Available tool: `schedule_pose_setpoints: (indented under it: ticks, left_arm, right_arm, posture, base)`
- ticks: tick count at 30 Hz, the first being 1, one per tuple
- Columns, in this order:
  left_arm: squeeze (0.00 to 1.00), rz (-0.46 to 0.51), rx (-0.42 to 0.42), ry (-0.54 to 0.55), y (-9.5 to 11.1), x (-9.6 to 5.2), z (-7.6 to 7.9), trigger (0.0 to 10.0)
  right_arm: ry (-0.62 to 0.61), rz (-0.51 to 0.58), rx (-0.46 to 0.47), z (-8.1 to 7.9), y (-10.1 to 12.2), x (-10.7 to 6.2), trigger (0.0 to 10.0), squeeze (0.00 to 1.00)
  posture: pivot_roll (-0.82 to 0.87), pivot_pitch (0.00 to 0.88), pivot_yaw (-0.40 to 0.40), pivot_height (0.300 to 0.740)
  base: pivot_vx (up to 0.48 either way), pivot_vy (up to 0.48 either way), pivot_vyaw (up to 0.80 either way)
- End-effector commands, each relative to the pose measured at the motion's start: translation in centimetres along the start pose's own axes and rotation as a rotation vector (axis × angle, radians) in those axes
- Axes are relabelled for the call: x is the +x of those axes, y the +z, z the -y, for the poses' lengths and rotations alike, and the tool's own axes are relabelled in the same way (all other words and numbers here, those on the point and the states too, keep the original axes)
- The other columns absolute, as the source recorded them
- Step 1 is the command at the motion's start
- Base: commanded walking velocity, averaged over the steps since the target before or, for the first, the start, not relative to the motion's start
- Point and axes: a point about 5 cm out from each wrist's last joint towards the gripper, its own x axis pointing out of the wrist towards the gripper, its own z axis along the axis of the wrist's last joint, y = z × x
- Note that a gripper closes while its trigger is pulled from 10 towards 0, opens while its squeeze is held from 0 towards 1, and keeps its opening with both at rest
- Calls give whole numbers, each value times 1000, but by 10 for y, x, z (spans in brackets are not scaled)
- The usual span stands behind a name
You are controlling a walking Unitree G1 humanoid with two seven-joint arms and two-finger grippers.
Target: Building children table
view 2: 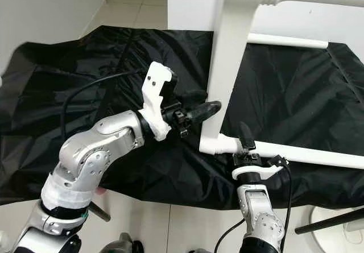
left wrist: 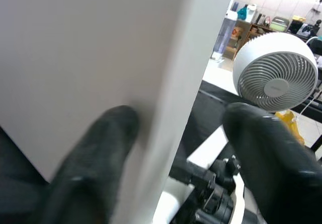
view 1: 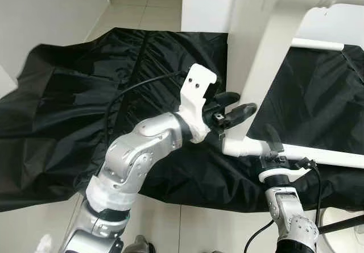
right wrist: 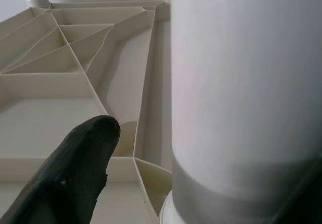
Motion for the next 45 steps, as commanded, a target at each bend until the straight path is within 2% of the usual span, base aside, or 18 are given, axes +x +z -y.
schedule_pose_setpoints:
  ticks: [1, 17, 20, 29, 35, 45]
  left_arm:
    - [0, 0, 21, -192, 2, 3, 10, 10000]
    - [0, 19, 127, 5, 16, 30, -13, 10000]
    - [0, 21, 127, 8, 16, 31, -14, 10000]
    - [0, 30, 148, 19, 20, 36, -19, 10000]
    - [0, 29, 154, 31, 19, 36, -21, 10000]
    - [0, 37, 161, 40, 21, 37, -25, 10000]
  right_arm:
    - [-82, 8, 33, 16, -5, -15, 10000, 0]
    - [-63, 18, 52, 13, -4, -24, 10000, 0]
    - [-60, 21, 62, 12, -4, -26, 10000, 0]
    - [-40, 14, 147, -1, -12, -52, 10000, 0]
    - [-30, -16, 169, -7, -15, -58, 10000, 0]
    - [-103, -10, 217, -6, -16, -65, 10000, 0]
  posture:
    - [33, 70, 38, 740]
    - [19, 82, 53, 740]
    - [19, 82, 53, 740]
    - [3, 95, 62, 740]
    - [2, 99, 62, 740]
    - [1, 100, 62, 740]
  base:
    - [0, 0, 0]
    - [0, 0, 0]
    - [0, 0, 0]
    - [0, 0, 0]
    - [0, 0, 0]
    - [0, 0, 0]
